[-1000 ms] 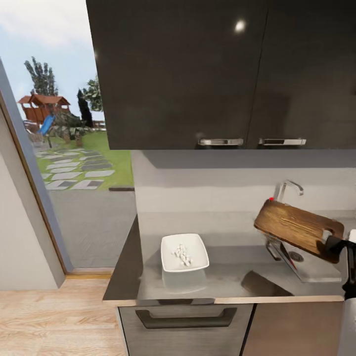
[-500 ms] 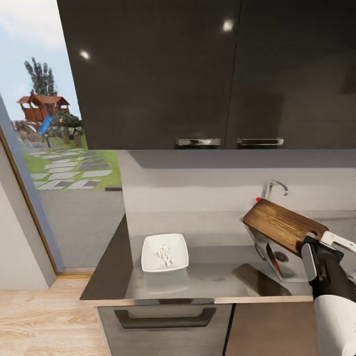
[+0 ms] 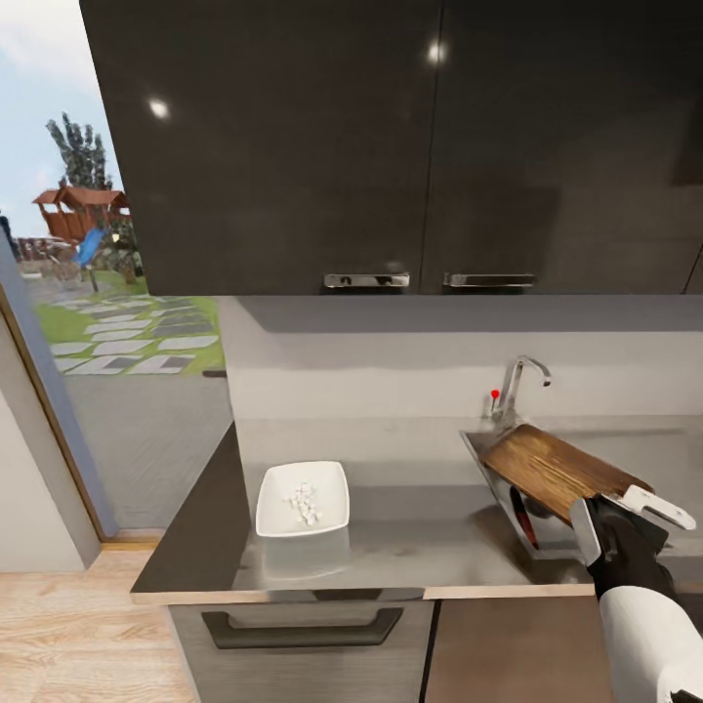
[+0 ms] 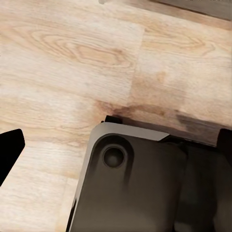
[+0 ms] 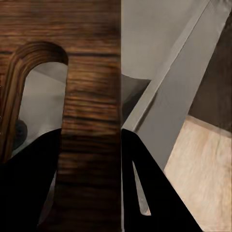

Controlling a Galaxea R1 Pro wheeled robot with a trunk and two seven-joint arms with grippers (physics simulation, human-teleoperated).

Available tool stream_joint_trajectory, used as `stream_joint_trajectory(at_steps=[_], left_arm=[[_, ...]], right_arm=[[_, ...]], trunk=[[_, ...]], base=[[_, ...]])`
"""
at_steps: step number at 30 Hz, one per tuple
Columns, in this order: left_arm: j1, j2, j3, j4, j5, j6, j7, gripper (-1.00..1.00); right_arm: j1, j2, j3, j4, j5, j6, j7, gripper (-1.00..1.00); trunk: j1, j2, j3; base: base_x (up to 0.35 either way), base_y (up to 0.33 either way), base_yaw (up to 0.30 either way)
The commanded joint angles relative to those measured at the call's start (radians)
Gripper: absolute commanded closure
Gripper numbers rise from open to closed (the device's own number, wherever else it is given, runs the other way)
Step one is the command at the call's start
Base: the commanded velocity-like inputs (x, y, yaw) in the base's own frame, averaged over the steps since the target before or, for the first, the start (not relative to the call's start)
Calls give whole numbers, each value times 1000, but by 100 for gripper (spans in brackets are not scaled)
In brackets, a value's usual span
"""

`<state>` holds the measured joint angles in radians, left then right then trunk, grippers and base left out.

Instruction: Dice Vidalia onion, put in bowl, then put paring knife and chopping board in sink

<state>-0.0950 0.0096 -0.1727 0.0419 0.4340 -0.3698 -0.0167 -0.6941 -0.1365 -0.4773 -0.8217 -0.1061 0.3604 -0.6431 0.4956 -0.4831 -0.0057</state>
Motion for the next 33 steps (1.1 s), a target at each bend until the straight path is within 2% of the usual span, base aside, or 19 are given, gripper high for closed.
stream_joint_trajectory(at_steps=[1, 2, 3, 5, 7, 8, 9, 13, 14, 19, 22, 27, 30, 33], left_arm=[[-2, 0, -9, 4, 8, -6, -1, -100], [-2, 0, -8, 4, 8, -6, -1, -100], [-2, 0, -8, 4, 8, -6, 0, -100], [-2, 0, -8, 4, 8, -6, 0, -100], [-2, 1, -7, 4, 8, -6, 0, -100], [-2, 1, 0, 4, 8, -6, 0, -100], [-2, 1, 14, 5, 8, -6, 0, -100], [-2, 1, 111, 7, 5, -6, -1, -100], [-2, 1, 119, 7, 5, -6, -1, -100], [-2, 1, 132, 7, 5, -6, -2, -100], [-2, 1, 134, 7, 5, -6, -2, -100], [-2, 1, 134, 10, 5, -5, -1, -100], [-2, 1, 135, 10, 6, -5, 0, -100], [-2, 1, 136, 11, 6, -4, 0, -100]], right_arm=[[-2, 2, 3, -1, -38, -3, -29, 100], [-4, 3, 3, -1, -62, -3, -52, 100], [-7, 4, 4, -4, -129, -3, -107, 100], [-9, 3, 5, -12, -193, -3, -179, 100], [-13, 3, 6, -22, -234, -5, -256, 100], [-18, 3, 6, -24, -241, -6, -275, 100], [-26, 3, 6, -26, -246, -6, -288, 100], [-69, 6, 10, -26, -256, -4, -345, 100], [-82, 13, 17, -26, -256, -3, -359, 100], [-133, 79, 97, -27, -257, -4, -470, 100], [-138, 121, 116, -26, -255, -6, -489, 100], [-139, 137, 117, -3, -250, -28, -493, 100], [-139, 136, 114, 20, -250, -76, -494, 100], [-139, 133, 113, 54, -250, -95, -494, 100]], trunk=[[0, -1, -1], [0, -1, -1], [0, -1, -1], [0, -1, -1], [0, -1, -1], [0, -1, -1], [0, -1, -1], [0, -1, -1], [0, -1, -1], [0, -1, -1], [0, -1, -1], [0, -1, -1], [0, -1, -1], [0, -1, -1]], base=[[0, 0, 0], [0, 0, 0], [0, 0, 0], [0, 0, 0], [0, 0, 0], [0, 0, 0], [0, 0, 0], [0, 0, 0], [0, 0, 0], [11, -11, 0], [157, -167, 0], [211, -233, 0], [219, -244, 0], [116, -128, 0]])
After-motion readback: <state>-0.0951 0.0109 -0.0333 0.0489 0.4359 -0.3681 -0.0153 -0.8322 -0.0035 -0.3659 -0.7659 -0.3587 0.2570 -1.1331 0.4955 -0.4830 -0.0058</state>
